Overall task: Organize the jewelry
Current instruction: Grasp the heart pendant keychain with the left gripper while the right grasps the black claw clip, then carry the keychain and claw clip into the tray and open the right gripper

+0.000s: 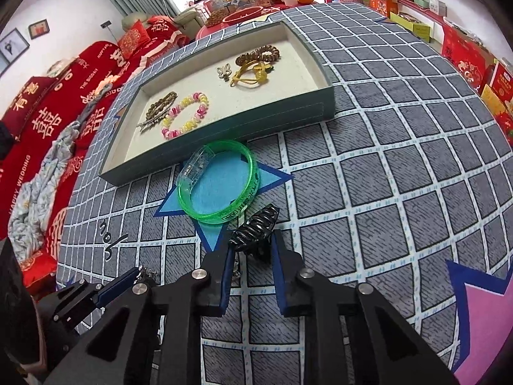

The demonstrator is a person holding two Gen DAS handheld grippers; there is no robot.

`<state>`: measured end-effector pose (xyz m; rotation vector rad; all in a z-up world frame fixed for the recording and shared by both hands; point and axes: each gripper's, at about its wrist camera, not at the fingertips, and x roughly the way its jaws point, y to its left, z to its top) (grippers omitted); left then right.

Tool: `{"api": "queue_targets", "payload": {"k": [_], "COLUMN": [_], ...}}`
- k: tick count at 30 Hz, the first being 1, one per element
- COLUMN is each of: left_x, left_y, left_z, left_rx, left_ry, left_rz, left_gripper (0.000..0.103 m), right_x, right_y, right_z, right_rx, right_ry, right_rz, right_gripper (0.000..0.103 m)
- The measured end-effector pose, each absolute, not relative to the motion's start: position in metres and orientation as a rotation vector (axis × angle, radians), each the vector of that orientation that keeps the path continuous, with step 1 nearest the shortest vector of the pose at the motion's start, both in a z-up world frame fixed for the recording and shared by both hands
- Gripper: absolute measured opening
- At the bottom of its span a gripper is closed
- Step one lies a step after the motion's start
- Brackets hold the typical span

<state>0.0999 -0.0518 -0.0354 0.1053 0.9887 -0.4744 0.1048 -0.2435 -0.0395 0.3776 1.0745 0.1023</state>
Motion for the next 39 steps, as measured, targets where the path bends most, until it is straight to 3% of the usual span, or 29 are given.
{"api": "queue_targets", "payload": {"k": [19,29,39], "left_x": [0.120,0.169,0.218], "left_y": [-0.020,-0.015,-0.024], "left_z": [0.012,0.039,0.032], "left_rx": [0.031,0.037,0.047], "left_ry": [0.899,0.832,0.851], "left_rz": [-0.449,-0.402,-0.368], "left_gripper": [0.026,0.026,0.026], "right_x": [0.095,0.137,0.189], "right_y": [-0.272,-0.265,-0.255], "right_z": [-0.008,0.027,0.032], "right_rx": [0.417,0.366,0.313], "right_ry": [0.997,0.945,0.953], "right_rz": [0.121,0.165,0.192], "right_gripper": [0.024,0.024,0.024]}}
